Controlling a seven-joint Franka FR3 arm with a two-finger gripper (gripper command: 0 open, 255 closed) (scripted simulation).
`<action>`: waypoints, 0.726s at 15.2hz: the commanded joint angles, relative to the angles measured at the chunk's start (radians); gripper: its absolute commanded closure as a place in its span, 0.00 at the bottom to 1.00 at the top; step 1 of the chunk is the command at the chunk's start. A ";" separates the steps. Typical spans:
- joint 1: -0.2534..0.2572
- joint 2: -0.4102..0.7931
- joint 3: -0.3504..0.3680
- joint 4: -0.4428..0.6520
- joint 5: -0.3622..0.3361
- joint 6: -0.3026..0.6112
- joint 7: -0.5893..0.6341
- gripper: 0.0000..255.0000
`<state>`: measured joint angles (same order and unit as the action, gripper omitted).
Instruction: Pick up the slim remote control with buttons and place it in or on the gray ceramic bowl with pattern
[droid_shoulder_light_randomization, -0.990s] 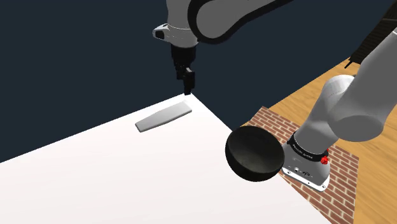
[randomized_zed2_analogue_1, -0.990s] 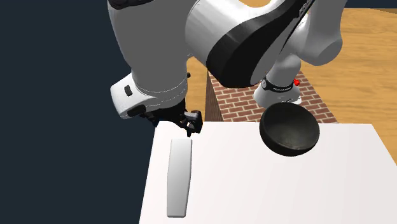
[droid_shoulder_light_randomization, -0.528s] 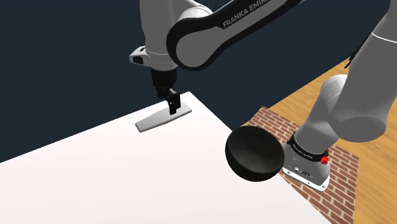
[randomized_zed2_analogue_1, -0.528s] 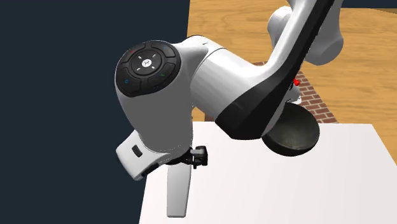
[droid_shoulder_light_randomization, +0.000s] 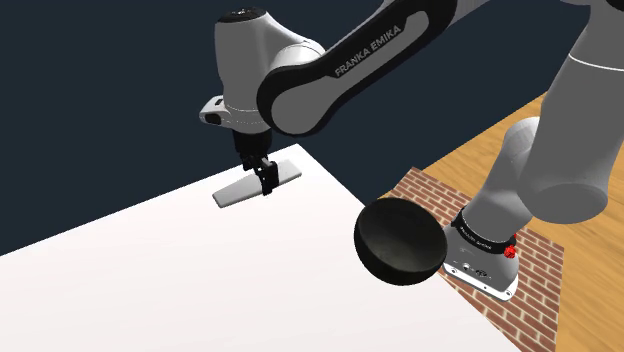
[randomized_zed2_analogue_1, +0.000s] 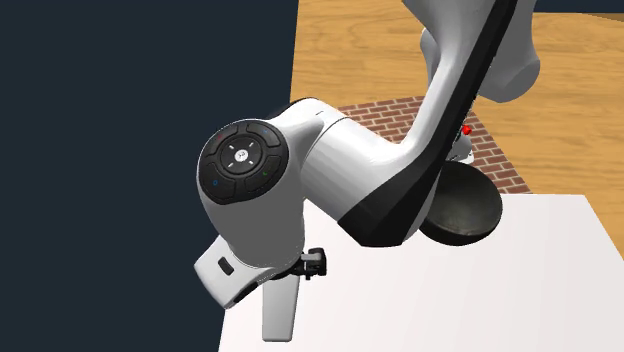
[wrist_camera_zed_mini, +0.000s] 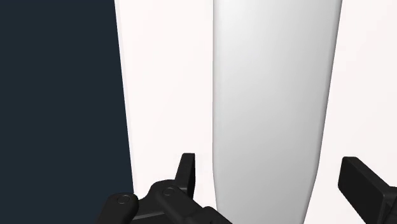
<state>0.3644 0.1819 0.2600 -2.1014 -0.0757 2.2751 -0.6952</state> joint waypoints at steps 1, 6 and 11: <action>0.001 0.013 -0.001 -0.007 -0.005 0.020 0.004 0.00; 0.001 0.013 -0.001 -0.007 -0.005 0.020 0.004 0.00; 0.001 0.012 -0.001 -0.008 -0.005 0.020 0.004 1.00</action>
<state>0.3655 0.1944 0.2588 -2.1088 -0.0808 2.2948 -0.6916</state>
